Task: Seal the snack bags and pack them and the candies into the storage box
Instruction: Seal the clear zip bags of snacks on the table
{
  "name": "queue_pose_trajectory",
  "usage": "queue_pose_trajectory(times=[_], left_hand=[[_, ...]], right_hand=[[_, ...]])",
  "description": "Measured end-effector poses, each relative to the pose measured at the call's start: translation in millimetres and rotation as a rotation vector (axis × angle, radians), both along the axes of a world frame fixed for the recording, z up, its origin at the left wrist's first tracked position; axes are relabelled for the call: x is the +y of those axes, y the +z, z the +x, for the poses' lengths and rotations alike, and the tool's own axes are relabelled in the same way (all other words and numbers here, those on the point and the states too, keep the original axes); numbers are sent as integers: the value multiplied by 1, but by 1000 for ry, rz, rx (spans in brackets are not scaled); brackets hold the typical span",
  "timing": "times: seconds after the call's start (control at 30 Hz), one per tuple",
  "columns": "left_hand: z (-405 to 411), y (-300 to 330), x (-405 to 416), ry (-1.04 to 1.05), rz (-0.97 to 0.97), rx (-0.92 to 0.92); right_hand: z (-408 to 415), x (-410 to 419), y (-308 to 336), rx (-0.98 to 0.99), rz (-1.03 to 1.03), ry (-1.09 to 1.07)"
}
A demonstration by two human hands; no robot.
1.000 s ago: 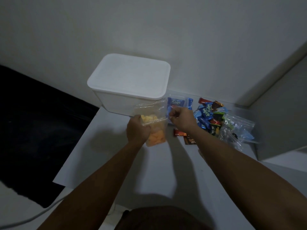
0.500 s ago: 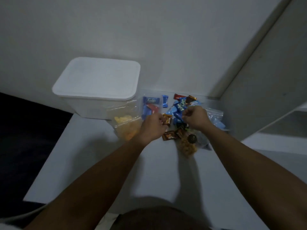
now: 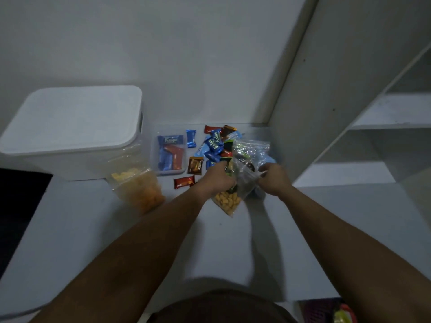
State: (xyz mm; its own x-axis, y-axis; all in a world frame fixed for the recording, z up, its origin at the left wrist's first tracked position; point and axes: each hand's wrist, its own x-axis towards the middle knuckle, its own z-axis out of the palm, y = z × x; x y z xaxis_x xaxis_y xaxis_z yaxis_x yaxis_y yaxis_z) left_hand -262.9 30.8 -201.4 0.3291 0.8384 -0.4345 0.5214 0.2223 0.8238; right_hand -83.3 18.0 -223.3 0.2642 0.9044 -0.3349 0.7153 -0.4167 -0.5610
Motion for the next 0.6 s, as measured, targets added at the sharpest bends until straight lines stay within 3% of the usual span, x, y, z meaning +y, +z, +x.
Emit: queue_pose_trajectory(times=[0.23,0.6], left_hand=[[14,-7,5,61,-47,-94],[-40,-24,-2,355,170,-168]], right_hand=[[5,-16,5,165,39,50],[-25,-15,32,378,75,202]])
